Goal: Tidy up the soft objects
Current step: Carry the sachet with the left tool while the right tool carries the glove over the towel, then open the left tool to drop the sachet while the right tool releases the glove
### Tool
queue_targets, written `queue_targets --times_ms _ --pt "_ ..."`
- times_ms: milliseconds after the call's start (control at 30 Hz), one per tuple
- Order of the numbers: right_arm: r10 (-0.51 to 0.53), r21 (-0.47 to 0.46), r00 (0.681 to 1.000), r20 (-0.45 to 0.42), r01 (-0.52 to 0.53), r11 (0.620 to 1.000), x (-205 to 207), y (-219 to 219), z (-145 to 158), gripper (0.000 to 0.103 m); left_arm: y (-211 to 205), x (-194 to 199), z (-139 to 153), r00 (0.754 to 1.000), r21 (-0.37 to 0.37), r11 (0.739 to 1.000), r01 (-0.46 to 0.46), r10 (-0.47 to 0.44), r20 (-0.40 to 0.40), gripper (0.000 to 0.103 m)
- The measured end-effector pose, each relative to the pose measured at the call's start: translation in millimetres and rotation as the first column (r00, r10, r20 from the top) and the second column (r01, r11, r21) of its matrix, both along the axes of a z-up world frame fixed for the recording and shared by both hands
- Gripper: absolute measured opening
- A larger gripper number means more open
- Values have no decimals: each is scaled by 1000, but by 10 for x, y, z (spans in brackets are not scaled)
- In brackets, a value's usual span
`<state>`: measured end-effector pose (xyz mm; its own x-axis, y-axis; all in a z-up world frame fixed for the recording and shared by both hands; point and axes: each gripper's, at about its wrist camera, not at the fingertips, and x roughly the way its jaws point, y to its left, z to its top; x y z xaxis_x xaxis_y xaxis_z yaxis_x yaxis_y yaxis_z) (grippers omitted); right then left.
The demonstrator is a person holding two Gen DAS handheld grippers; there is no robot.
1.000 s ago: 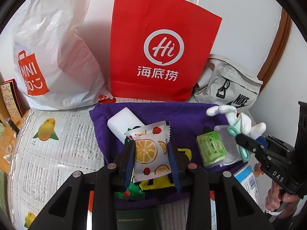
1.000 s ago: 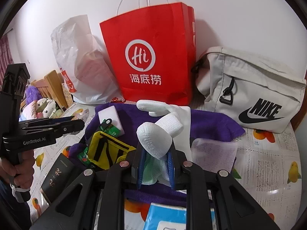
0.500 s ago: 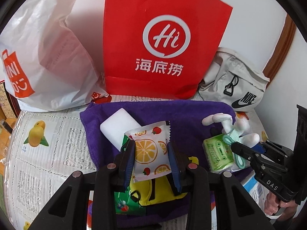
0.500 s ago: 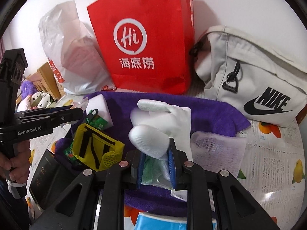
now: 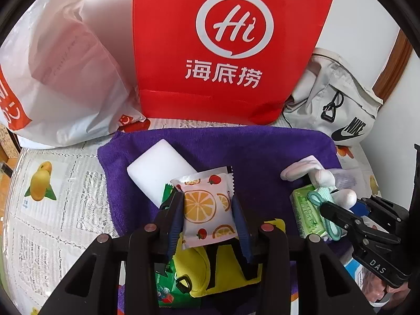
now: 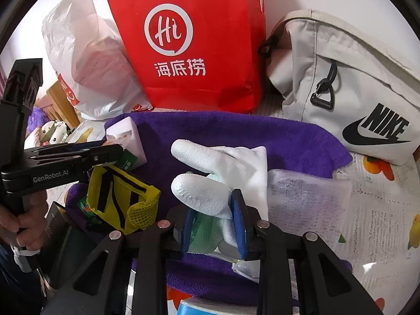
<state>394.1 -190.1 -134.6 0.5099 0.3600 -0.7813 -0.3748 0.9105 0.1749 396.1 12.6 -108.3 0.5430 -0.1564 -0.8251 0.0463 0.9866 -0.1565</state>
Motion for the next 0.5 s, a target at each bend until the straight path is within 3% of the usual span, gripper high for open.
queue_targets --times_ms 100,233,400,500 --pt "3 6 1000 -2 -3 1000 2 -3 -2 41 7 10 -20 1000 1 1000 -2 2 -6 38" --pt "3 12 1000 5 -3 1000 -13 -2 24 54 21 11 -15 1000 -29 1000 -1 0 -17 48" --pt "-10 15 1000 20 9 1000 -45 14 103 74 -16 -16 18 1000 -7 1000 1 -1 -29 53" --pt "-13 9 999 42 12 1000 -86 30 178 76 -10 -54 64 1000 8 1000 -6 6 -25 56"
